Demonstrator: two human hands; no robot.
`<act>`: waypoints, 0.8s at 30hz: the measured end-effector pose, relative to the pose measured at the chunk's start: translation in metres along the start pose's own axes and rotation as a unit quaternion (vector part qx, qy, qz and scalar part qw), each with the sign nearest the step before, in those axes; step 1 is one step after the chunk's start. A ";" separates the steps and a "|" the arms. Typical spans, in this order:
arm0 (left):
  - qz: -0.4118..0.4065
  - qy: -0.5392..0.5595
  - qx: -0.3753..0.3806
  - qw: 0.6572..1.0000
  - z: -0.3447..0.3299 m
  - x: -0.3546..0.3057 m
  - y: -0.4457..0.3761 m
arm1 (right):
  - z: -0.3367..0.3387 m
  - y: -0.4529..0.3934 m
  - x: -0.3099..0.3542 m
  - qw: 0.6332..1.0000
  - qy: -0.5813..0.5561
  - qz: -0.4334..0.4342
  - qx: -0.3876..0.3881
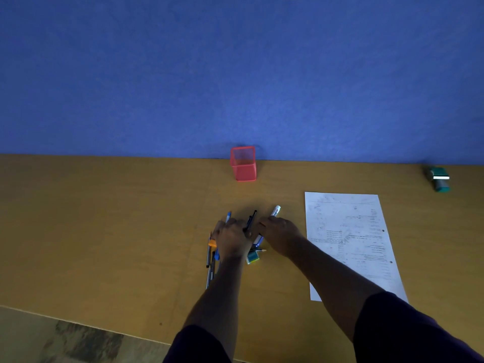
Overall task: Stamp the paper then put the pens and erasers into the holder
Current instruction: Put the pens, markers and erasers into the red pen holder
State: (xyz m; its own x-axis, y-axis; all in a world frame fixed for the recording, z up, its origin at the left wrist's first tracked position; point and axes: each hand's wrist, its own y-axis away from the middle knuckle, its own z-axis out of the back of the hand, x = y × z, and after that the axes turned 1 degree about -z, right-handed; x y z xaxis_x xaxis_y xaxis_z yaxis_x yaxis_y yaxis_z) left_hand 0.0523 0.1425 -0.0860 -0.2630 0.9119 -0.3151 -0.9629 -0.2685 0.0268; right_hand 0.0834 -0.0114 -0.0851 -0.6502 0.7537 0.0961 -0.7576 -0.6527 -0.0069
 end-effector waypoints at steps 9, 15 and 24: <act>-0.025 -0.096 0.025 0.995 -0.007 -0.006 -0.011 | 0.006 0.008 -0.011 0.990 -0.030 -0.013 -0.139; 0.029 -0.109 0.048 0.992 -0.006 -0.016 -0.014 | 0.016 0.001 -0.022 0.982 -0.068 -0.032 -0.171; -0.016 -0.090 0.030 0.995 0.002 -0.024 -0.016 | 0.060 -0.039 -0.029 0.944 -0.155 -0.065 -0.285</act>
State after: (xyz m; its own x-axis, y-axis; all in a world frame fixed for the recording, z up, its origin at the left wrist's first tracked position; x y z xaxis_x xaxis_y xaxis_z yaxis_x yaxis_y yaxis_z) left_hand 0.0735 0.1253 -0.0774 -0.2334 0.9621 -0.1410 -0.9715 -0.2244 0.0770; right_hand 0.1353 -0.0130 -0.0279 -0.5678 0.7081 0.4197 -0.7957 -0.3416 -0.5003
